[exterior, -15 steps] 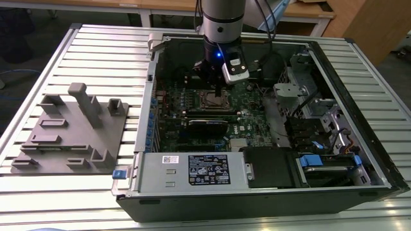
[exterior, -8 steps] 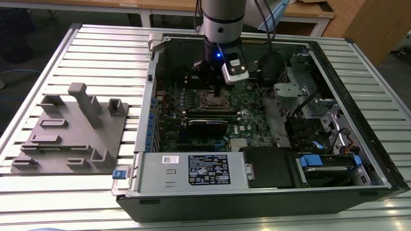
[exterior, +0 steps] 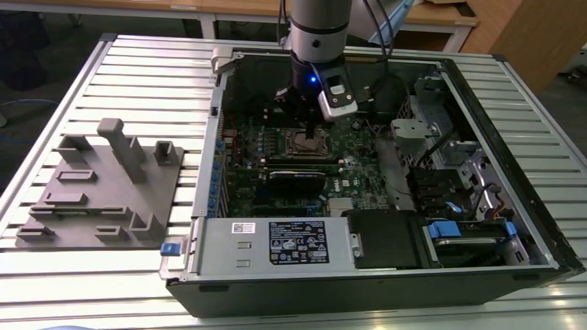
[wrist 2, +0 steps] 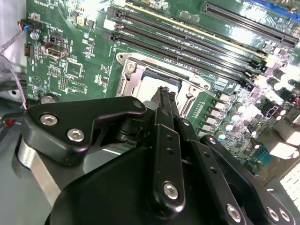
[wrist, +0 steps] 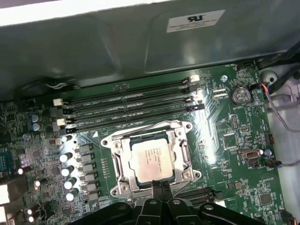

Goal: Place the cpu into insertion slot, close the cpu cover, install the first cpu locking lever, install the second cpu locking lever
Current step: 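Install the second cpu locking lever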

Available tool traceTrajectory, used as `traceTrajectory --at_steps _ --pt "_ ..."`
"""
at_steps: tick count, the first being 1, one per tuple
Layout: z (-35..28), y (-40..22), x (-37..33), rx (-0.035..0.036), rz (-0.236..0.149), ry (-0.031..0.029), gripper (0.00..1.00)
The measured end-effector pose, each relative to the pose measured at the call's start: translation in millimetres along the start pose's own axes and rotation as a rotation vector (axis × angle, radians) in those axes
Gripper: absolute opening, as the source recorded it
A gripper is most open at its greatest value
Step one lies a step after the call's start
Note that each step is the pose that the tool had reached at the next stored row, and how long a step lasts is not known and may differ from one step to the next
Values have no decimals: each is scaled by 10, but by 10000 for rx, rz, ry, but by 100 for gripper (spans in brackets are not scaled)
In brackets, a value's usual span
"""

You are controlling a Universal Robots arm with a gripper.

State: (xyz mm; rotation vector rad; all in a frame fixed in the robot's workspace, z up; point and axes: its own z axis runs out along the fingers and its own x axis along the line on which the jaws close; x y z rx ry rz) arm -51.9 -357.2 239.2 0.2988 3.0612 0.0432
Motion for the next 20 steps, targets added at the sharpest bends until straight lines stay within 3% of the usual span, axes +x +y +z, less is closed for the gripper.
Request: traceTrajectory --at_steps 20 --pt "14 -1 1 95 -1096 6 10"
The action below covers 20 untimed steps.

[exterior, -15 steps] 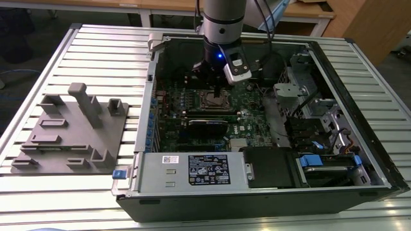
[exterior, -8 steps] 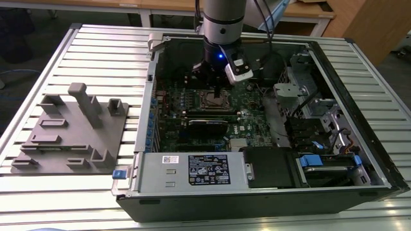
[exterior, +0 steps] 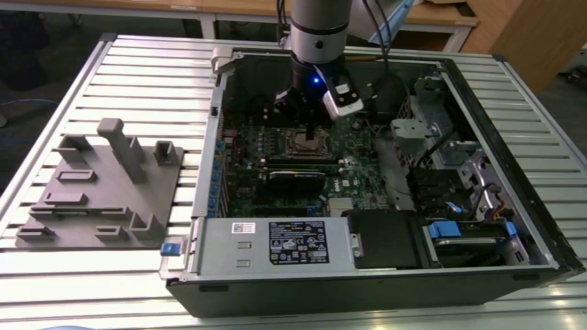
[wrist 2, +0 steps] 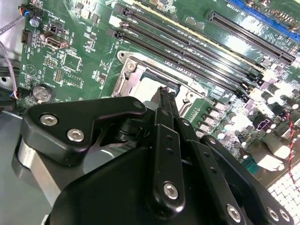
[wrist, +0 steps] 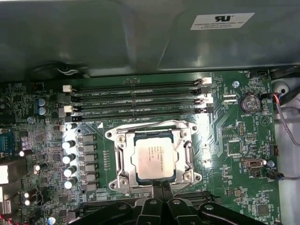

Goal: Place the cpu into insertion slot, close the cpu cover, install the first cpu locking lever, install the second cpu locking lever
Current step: 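Install the second cpu locking lever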

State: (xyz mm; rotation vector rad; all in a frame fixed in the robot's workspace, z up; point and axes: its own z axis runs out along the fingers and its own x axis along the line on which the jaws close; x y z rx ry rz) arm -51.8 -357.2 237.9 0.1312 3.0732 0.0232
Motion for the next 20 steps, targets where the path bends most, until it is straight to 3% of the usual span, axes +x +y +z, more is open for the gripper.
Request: traceTrajectory --at_steps 20 --pt "1 -68 -6 5 -482 5 10"
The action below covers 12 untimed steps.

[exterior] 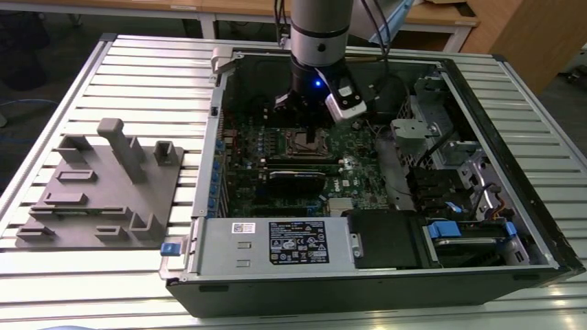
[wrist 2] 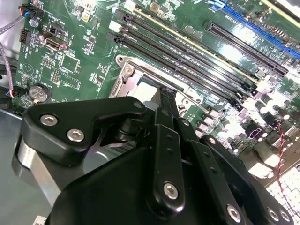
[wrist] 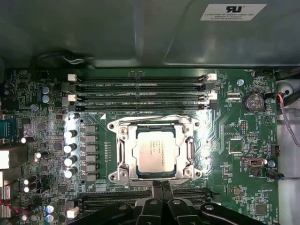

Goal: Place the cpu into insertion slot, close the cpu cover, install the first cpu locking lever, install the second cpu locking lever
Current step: 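Install the second cpu locking lever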

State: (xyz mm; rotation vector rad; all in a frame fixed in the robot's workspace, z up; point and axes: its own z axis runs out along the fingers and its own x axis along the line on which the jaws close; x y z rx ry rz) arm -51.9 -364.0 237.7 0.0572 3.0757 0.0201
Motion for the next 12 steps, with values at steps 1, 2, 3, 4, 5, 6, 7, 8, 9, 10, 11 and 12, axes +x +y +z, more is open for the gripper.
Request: traceTrajectory --at_steps 1,2,3,4,5,6,7,8,9,10,11,12 --pt "0 -4 0 0 -9 0 10" --pt "0 -7 0 0 -16 0 10" --pt "0 -11 1 0 -23 0 10" --pt "0 -15 2 0 -28 0 10" --pt "0 -19 6 0 -32 0 10" --pt "1 -22 11 -1 -34 0 10" --pt "1 -26 18 -1 -35 0 10" --pt "1 -28 27 -1 -35 0 10" --pt "1 -31 38 -1 -35 0 10" --pt "1 -33 48 -1 -35 0 10" --pt "2 -36 58 -1 -35 0 10" --pt "4 -39 68 -1 -35 0 10"
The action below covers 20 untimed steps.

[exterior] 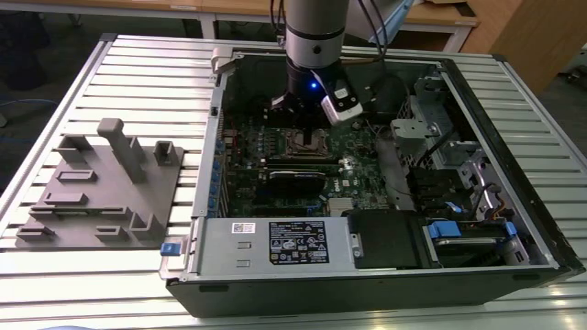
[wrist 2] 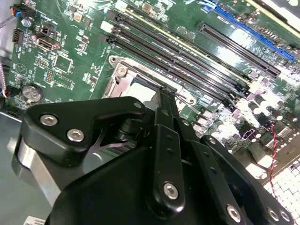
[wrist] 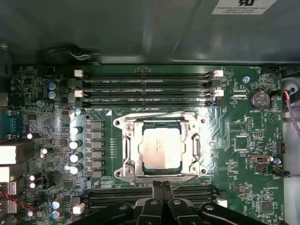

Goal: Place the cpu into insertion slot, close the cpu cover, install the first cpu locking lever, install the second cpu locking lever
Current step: 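Install the second cpu locking lever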

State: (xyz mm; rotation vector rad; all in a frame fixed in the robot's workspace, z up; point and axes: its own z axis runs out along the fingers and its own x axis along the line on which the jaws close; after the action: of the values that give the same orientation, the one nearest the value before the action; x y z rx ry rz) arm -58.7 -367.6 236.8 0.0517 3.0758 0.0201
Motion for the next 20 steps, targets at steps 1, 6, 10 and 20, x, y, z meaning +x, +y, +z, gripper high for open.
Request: traceTrajectory --at_steps 1,6,10,20 --pt "1 -2 8 -1 0 -1 10" --pt "4 -10 44 0 0 0 10" --pt "8 -14 102 1 0 0 10" --pt "17 -32 166 4 -1 1 10"
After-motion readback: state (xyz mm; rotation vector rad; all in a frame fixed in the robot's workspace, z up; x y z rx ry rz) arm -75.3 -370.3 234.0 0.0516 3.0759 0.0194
